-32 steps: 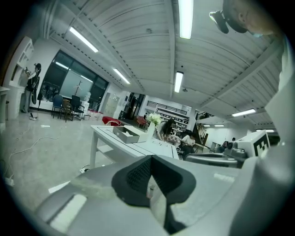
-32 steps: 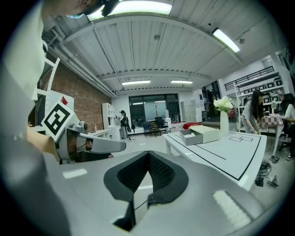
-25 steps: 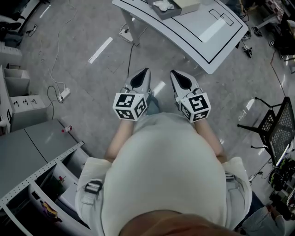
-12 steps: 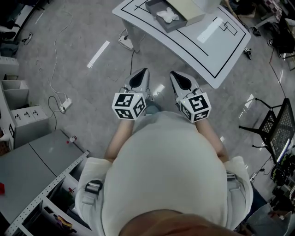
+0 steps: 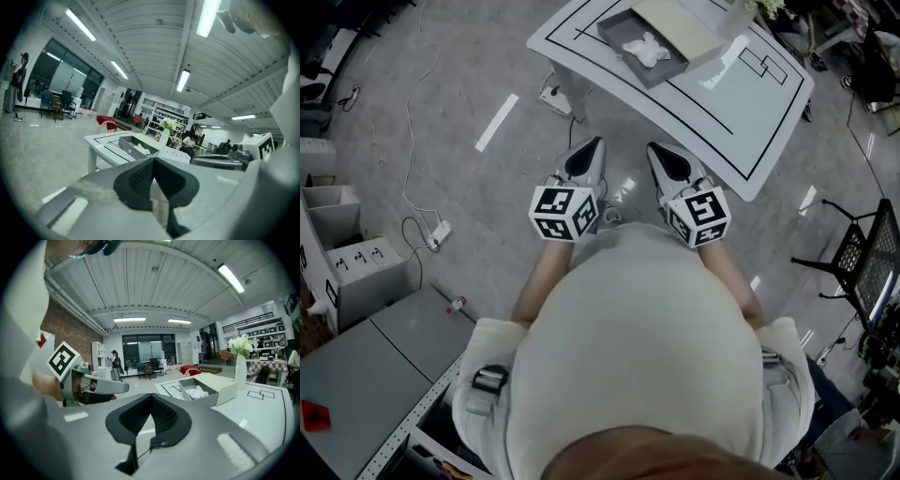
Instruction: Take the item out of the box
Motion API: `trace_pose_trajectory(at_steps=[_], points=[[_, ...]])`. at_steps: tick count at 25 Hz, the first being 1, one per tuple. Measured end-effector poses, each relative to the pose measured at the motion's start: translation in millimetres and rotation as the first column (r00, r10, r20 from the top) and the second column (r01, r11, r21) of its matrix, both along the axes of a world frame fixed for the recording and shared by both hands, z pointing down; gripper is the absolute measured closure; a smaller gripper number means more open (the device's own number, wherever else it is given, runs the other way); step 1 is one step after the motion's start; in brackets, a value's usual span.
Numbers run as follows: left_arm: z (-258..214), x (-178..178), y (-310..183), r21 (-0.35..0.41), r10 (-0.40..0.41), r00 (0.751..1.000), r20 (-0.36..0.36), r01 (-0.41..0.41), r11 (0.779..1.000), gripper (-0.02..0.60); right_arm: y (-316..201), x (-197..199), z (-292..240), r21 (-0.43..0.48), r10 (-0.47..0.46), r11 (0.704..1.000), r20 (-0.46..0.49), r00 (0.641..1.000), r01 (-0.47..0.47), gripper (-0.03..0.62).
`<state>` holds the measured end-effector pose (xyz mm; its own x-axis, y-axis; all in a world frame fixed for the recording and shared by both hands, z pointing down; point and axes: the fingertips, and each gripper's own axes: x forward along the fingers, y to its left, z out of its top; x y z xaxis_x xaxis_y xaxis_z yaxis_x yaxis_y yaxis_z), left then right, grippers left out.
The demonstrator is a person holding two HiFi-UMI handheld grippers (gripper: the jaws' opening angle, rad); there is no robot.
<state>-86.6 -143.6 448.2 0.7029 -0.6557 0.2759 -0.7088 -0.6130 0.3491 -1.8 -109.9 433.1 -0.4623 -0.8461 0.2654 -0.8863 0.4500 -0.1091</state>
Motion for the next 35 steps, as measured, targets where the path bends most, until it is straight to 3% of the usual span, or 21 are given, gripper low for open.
trace_pose_trajectory(at_steps=[13,25,35], points=[[11.4,-9.9,-55.5,-0.011,0.064,0.998,0.003,-0.064,0.998,0.581,-49.5,-6.6,7.4,0.004,0.075,0.997,-0.013,0.997,-0.075,0.595],[18.6,27.8,-93.0,-0.044,0.201,0.979,0.045,-0.199,0.979,0.581,-59.5,24.7,9.8,-0.023,0.177,0.984,-0.047,0.983,-0.179,0.596],[21.6,57.0,-139.9,-0.032,0.233,0.967,0.104,-0.230,0.973,0.581,-112.7,40.4,2.5,0.001,0.166,0.986,-0.044,0.985,-0.166,0.596]])
